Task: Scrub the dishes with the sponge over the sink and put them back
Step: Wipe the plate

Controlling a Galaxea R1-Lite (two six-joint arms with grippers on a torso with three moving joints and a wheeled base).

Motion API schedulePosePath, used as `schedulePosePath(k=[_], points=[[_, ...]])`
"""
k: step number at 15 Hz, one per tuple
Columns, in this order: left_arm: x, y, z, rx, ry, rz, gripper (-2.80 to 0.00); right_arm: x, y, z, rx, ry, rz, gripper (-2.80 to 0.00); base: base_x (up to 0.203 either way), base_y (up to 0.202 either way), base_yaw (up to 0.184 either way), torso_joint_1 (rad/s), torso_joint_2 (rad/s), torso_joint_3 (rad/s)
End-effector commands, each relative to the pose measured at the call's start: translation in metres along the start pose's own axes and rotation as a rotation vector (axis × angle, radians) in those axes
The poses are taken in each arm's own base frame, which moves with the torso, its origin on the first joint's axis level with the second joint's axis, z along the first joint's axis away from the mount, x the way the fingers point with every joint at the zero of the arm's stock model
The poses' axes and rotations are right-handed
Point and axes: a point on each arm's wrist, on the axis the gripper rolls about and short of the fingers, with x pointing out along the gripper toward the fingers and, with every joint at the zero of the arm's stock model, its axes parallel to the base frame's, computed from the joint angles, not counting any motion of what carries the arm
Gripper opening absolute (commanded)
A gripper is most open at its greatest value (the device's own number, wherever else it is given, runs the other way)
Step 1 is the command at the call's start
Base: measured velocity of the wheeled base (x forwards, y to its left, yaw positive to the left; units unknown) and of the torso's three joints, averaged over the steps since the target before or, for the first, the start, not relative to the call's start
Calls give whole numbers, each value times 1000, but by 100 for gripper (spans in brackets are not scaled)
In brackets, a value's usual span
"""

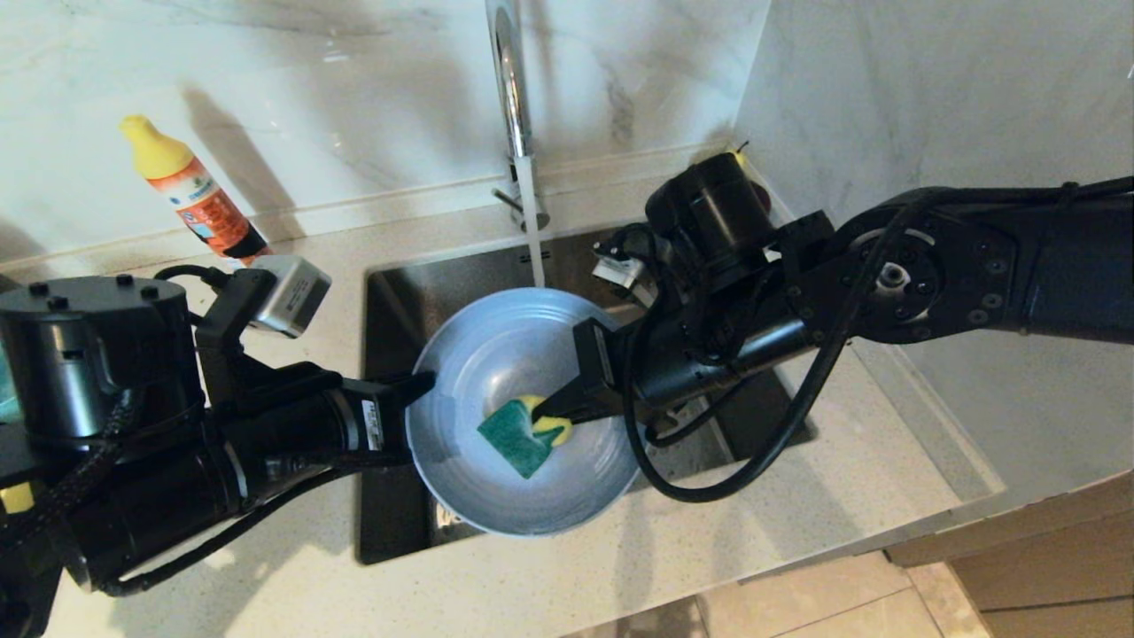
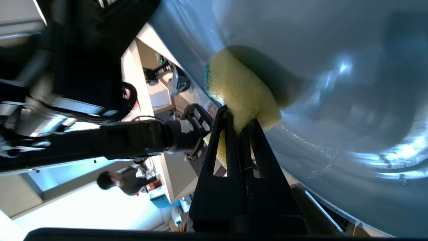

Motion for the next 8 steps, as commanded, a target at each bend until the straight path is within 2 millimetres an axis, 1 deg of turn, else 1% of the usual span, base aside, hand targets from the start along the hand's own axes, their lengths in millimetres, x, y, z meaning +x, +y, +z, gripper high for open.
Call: schedulePosePath(k=[1,5,8], points=[[-2,0,-3,8,8,-2,-280,-16,7,4,-12,-37,16,-280,0,0,0,0,0,0],[-2,0,-8,12,23,1,-280,-24,10,6,-16,-54,20,-280,0,0,0,0,0,0],[-3,1,-7,12,16,3,-280,-30,11,7,-20,-69,22,-280,0,0,0,0,0,0]])
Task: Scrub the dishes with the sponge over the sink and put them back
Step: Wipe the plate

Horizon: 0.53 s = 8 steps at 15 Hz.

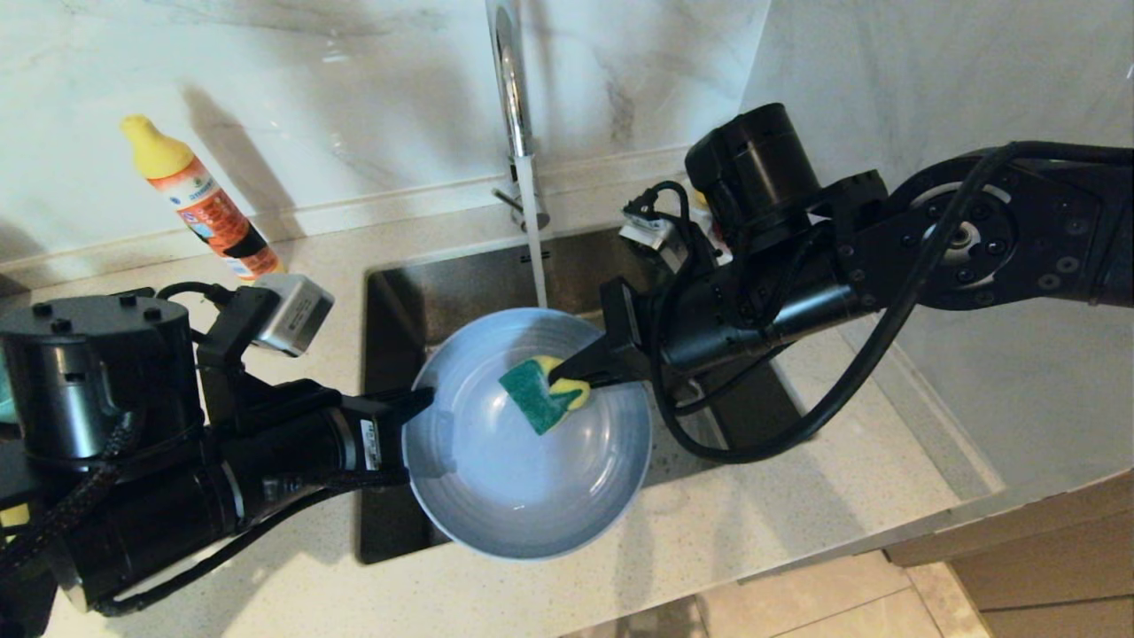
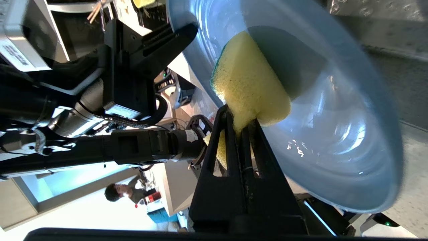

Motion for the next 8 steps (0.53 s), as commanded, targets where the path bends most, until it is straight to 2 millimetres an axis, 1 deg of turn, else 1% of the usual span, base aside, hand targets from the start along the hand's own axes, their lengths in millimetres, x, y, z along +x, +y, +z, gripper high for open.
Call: schedulePosePath(k=[1,4,8], points=[[-1,0,6,-3,-33,-1,-280,-7,2,-2,6,1,-1,-280,0,0,0,0,0,0],[-2,-1,14,-18,-123,-4,-280,-6,-3,-6,21,23,-20,-280,0,0,0,0,0,0],[-4,0,16,-19,-132,-3,-280,-1,-11,-11,37,34,-64,-280,0,0,0,0,0,0]])
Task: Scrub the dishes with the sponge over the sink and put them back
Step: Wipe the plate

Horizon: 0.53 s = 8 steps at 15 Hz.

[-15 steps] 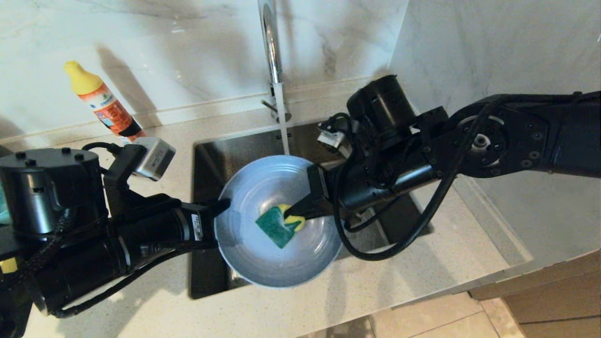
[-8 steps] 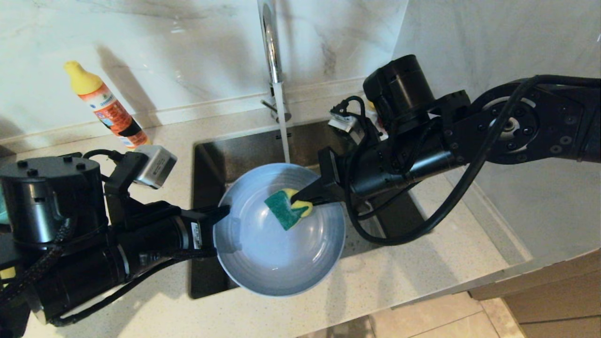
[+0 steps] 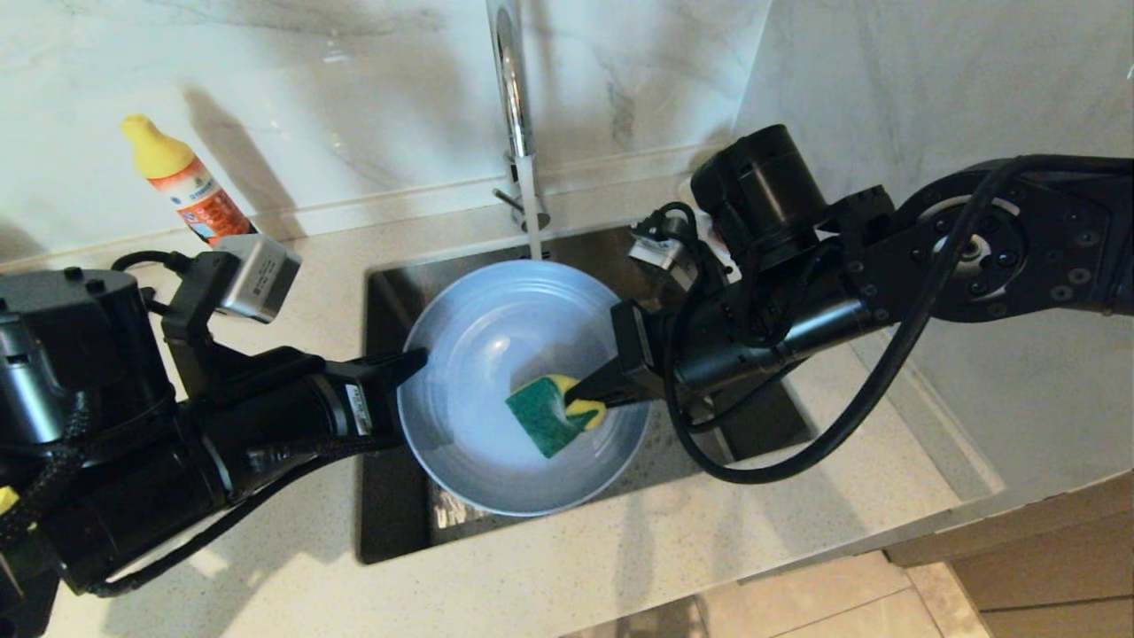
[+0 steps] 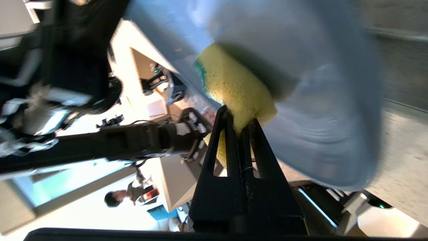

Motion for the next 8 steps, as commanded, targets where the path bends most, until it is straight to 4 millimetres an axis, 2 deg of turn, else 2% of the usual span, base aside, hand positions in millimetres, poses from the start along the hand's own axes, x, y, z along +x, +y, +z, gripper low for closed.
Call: schedulePosePath(k=[1,4,8], points=[[0,0,0,-2,-4,0,-280,1,-1,-3,10,12,-6,-280,0,0,0,0,0,0],[2,0,-5,0,22,0,-280,11,11,-8,-20,33,23,-280,0,0,0,0,0,0],[3,0,-13,17,50,-5,-280,22,15,-1,-35,24,38,-280,0,0,0,0,0,0]])
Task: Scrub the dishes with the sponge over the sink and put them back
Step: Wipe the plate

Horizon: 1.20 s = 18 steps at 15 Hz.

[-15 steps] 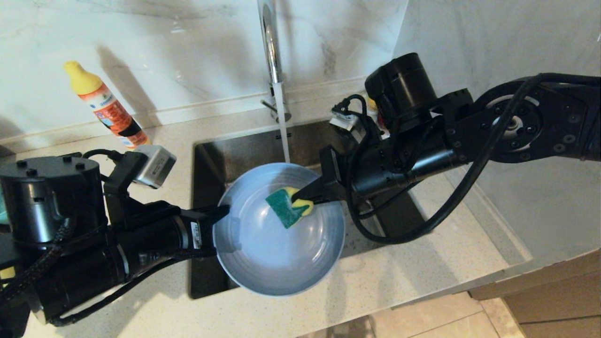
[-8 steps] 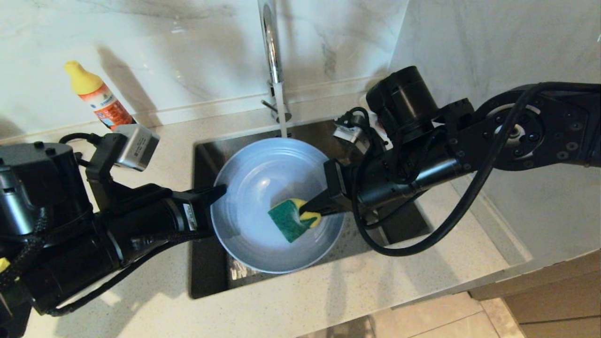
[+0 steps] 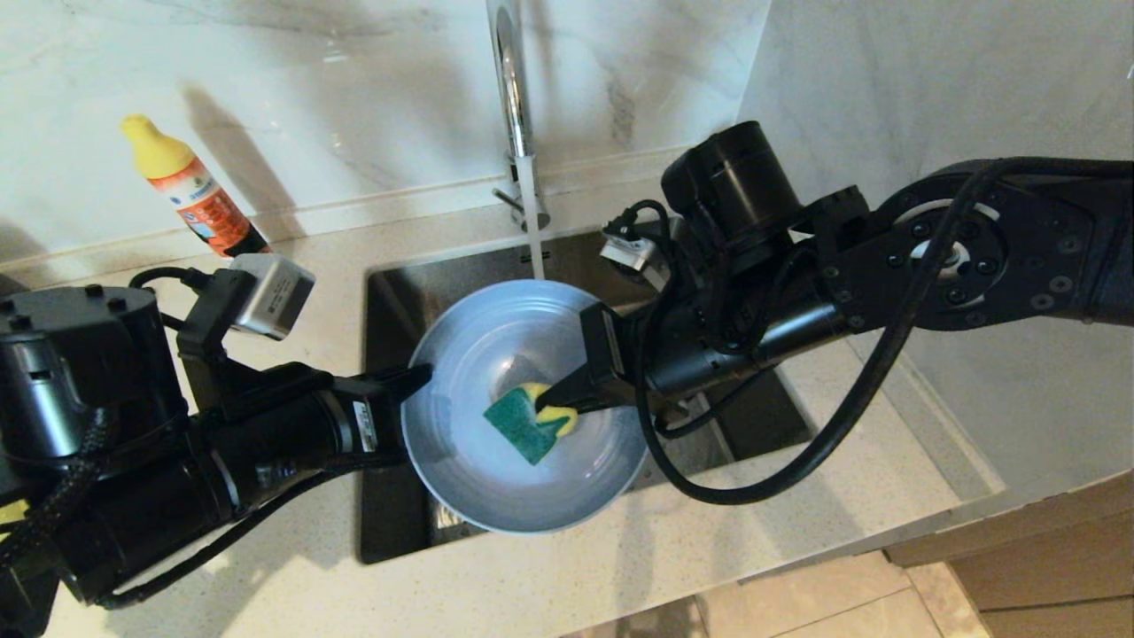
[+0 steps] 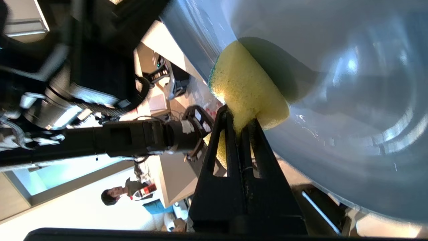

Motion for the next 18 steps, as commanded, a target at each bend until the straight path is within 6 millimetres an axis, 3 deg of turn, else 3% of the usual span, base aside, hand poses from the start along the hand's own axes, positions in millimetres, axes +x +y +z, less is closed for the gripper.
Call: schedulePosePath(k=[1,5,10,15,18], points=[[1,0,-6,10,21,0,-280,12,-4,3,6,10,0,-280,0,0,0,0,0,0],[-3,1,-10,24,32,-19,-280,13,-5,14,-2,-26,-4,-280,0,0,0,0,0,0],[-4,0,-5,19,11,-17,-280,-15,-6,22,4,-82,-20,-280,0,0,0,0,0,0],[-1,3,2,8,-13,1,-280,-34,-11,7,5,-51,-60,-280,0,0,0,0,0,0],[0,3,7,5,-31,1,-280,-34,-13,-5,15,-17,-71,-280,0,0,0,0,0,0]])
